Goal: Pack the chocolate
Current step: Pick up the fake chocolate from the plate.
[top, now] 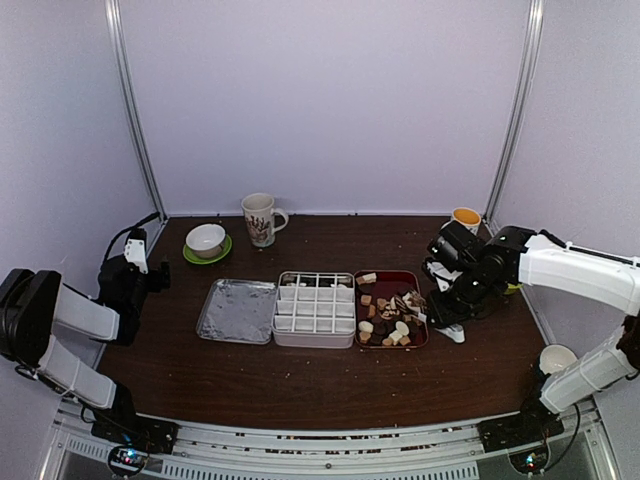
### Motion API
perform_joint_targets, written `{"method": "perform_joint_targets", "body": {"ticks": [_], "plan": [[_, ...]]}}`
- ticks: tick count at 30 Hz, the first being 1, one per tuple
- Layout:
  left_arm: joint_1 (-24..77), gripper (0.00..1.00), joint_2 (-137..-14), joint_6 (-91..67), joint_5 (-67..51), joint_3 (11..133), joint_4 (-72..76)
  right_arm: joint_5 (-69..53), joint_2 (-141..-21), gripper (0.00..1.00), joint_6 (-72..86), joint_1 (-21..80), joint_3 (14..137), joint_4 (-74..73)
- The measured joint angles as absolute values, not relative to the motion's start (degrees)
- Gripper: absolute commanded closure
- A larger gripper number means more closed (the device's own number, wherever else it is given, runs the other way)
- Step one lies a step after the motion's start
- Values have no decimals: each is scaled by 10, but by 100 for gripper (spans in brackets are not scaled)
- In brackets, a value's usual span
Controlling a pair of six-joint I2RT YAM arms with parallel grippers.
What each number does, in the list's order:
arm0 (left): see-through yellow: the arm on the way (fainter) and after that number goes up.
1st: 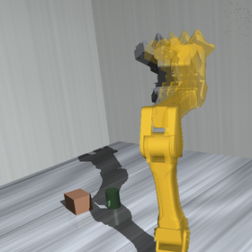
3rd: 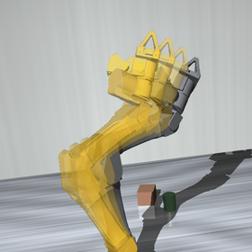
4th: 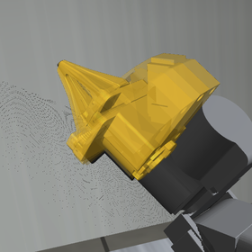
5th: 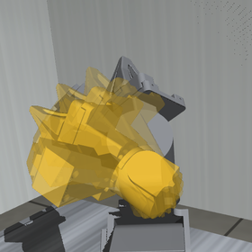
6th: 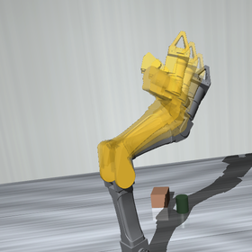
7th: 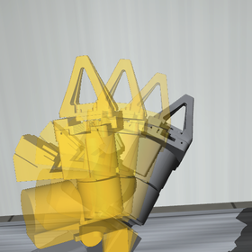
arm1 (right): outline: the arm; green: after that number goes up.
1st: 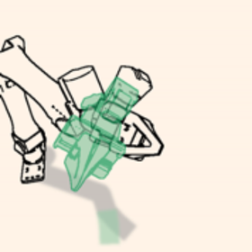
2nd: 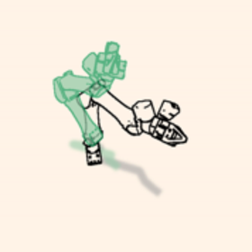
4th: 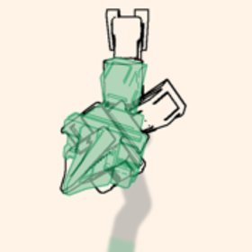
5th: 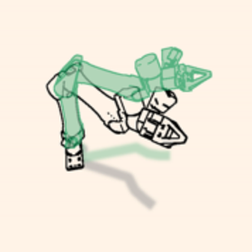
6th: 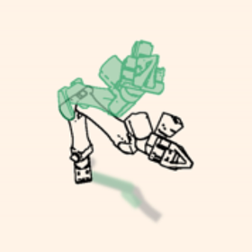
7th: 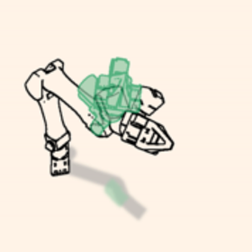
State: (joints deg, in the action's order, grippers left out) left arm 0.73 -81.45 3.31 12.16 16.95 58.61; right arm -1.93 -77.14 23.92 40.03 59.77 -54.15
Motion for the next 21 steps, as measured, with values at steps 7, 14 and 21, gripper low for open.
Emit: {"method": "perform_joint_targets", "body": {"ticks": [7,14,21], "plan": [[7,2,-814,33,122,170,586,-57,-785,71,232,400,598,-515],[7,2,-814,33,122,170,586,-71,-778,74,227,400,599,-503],[7,2,-814,33,122,170,586,-70,-761,75,227,400,599,-503]]}}
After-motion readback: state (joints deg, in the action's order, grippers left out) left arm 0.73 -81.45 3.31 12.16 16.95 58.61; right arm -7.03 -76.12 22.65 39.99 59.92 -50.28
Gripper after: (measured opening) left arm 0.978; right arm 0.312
